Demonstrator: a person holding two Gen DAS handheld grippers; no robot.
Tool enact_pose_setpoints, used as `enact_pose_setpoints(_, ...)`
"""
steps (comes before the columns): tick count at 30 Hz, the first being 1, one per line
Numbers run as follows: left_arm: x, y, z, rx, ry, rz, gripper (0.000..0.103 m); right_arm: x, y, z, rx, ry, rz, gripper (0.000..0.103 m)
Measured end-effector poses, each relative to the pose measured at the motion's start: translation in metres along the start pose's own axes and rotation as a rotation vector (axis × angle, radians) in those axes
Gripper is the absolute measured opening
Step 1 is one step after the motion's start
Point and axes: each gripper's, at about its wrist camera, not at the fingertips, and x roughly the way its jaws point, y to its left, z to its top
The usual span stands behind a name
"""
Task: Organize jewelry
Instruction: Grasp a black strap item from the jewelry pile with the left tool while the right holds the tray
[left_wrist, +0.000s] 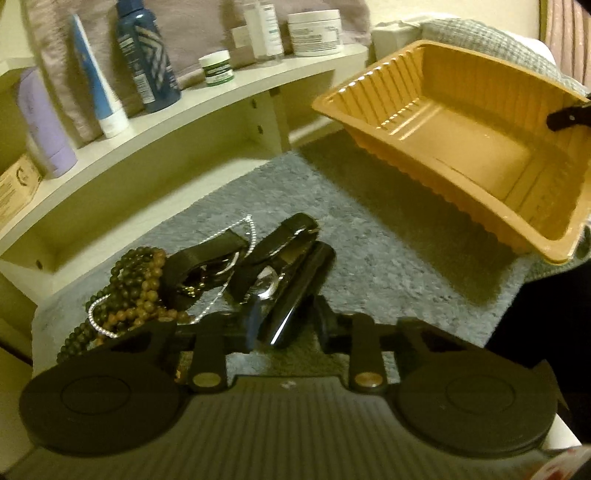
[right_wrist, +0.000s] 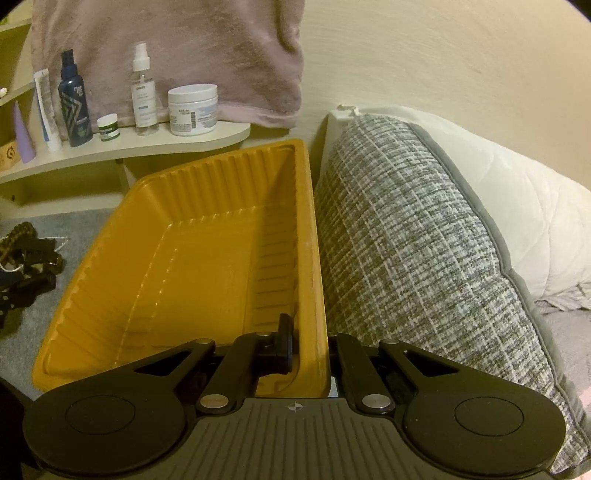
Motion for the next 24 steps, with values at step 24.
enact_pose_setpoints(24,-0.021,-0.015,0.013,-0.100,-0.076,-0.017,0.018,-0.001,0.004,-0.001,-0.022,-0.023,0.025,0.003)
